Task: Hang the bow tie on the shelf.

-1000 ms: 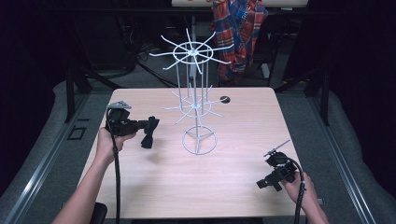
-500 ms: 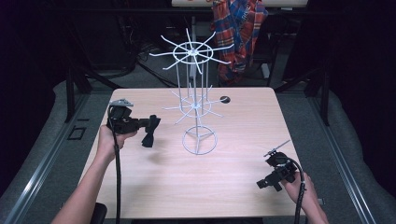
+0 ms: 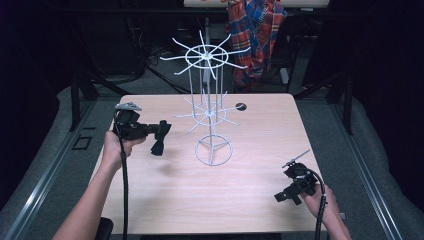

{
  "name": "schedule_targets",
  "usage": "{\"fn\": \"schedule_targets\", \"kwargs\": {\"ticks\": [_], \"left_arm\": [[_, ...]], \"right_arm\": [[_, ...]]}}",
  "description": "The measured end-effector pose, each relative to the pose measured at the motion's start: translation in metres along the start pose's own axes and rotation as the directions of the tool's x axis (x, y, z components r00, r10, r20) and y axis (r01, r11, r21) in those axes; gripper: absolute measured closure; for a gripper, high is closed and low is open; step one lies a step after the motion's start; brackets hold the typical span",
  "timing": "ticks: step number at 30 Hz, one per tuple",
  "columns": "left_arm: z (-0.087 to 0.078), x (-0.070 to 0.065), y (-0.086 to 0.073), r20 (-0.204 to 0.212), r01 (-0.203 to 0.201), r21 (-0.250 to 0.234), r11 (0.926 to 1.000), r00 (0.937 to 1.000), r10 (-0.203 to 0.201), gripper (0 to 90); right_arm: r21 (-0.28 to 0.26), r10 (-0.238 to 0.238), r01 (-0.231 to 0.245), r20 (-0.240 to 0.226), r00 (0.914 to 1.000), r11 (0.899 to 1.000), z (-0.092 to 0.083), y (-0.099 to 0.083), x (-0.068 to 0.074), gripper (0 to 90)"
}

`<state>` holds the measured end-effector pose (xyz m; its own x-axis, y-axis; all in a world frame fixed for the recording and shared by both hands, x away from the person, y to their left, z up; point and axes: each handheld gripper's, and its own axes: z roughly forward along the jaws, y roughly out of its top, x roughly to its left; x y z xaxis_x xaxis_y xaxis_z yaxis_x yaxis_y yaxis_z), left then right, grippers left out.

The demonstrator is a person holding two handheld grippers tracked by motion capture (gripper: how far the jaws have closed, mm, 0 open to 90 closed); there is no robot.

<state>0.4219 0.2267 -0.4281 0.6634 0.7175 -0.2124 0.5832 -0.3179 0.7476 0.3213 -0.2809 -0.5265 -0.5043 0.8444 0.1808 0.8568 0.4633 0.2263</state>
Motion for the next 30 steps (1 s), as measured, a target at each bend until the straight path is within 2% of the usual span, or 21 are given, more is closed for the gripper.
{"fn": "schedule_targets", "kwargs": {"ticks": [8,11,13,16,18,22,24,30], "left_arm": [[-0.009,-0.001,0.010,0.010,-0.015,-0.012,0.9998,0.9998,0.015,89.6],[-0.010,-0.003,0.013,0.010,-0.014,-0.020,0.9997,0.9999,0.014,89.6],[-0.011,-0.003,0.015,0.010,-0.014,-0.025,0.9996,0.9999,0.014,89.6],[-0.012,-0.005,0.018,0.013,-0.023,-0.026,0.9994,0.9997,0.023,89.6],[-0.013,-0.005,0.020,0.017,-0.024,-0.029,0.9993,0.9996,0.025,89.6],[-0.013,-0.007,0.023,0.018,-0.030,-0.035,0.9989,0.9994,0.030,89.6],[-0.014,-0.009,0.025,0.022,-0.031,-0.034,0.9989,0.9993,0.032,89.6],[-0.014,-0.012,0.031,0.026,-0.042,-0.039,0.9983,0.9987,0.043,89.6]], "right_arm": [[0.013,-0.002,0.003,-0.001,1.0000,1.000,-0.001,0.000,-0.001,15.4],[-0.002,0.004,-0.004,0.000,1.0000,1.000,0.000,0.000,0.000,15.4],[-0.003,0.008,-0.008,-0.011,0.9999,1.000,0.000,0.000,0.000,15.4],[0.014,-0.005,0.005,0.005,1.0000,1.000,-0.001,0.000,-0.001,15.4],[0.001,0.003,-0.003,-0.011,0.9999,1.000,0.000,0.000,0.000,15.4],[0.000,0.003,-0.003,-0.012,0.9999,1.000,0.000,0.000,0.000,15.4],[0.005,0.001,-0.001,0.002,1.0000,1.000,0.000,0.000,0.000,15.4],[0.009,-0.002,0.002,0.001,1.0000,1.000,-0.001,0.000,0.000,15.4]]}}
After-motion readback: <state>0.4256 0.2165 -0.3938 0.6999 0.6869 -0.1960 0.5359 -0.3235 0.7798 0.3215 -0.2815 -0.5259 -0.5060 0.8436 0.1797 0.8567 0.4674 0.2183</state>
